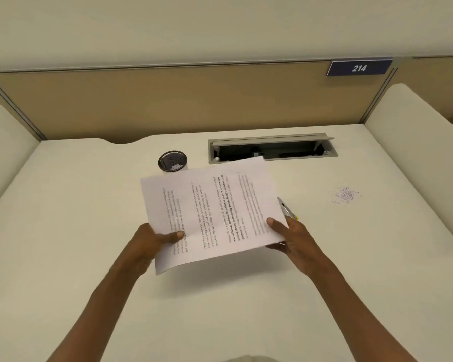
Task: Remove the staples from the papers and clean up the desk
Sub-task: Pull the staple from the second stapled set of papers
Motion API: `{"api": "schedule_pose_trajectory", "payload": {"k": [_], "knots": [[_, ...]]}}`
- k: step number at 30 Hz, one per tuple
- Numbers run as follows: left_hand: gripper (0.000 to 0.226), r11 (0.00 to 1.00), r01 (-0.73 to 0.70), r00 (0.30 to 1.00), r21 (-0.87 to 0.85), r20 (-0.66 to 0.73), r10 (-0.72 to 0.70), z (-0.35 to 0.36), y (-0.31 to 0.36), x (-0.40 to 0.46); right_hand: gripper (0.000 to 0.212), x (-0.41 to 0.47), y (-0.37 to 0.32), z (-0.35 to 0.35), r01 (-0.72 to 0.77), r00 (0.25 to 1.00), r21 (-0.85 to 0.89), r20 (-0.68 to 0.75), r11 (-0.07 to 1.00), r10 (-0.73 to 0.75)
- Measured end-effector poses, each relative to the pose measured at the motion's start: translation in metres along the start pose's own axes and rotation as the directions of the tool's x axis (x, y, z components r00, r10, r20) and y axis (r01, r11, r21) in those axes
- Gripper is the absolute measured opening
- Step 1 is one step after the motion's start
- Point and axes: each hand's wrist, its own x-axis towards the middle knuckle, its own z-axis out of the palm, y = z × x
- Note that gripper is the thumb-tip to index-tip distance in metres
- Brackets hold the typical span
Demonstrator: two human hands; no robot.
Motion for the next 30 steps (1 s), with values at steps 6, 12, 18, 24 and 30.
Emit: {"api": "schedule_pose_trajectory", "payload": {"k": [6,12,18,24,30], "knots": [[0.048,0.917,0.108,0.956,-0.383,-0.214,-0.202,0.044,-0.056,-0.025,0.040,-0.010,0.026,0.029,-0.127,0.992,0.085,-0.006,0.988,0.128],[0.054,0.803,0.168,0.845,-0.571,-0.336,-0.416,0.090,-0.084,-0.036,0.020,-0.021,0.054,0.074,-0.186,0.983,-0.166,-0.027,0.968,0.184],[0.052,0.708,0.185,0.794,-0.682,-0.321,-0.516,0.108,-0.087,-0.033,0.018,-0.031,0.068,0.093,-0.222,0.974,-0.341,-0.042,0.914,0.221],[0.045,0.647,0.173,0.834,-0.743,-0.239,-0.497,0.117,-0.081,-0.040,0.027,-0.019,0.078,0.086,-0.236,0.972,-0.426,-0.093,0.873,0.218],[0.039,0.599,0.239,0.911,-0.764,-0.037,-0.411,0.132,-0.087,-0.056,0.035,-0.002,0.068,0.072,-0.262,0.964,-0.460,-0.091,0.848,0.249]]}}
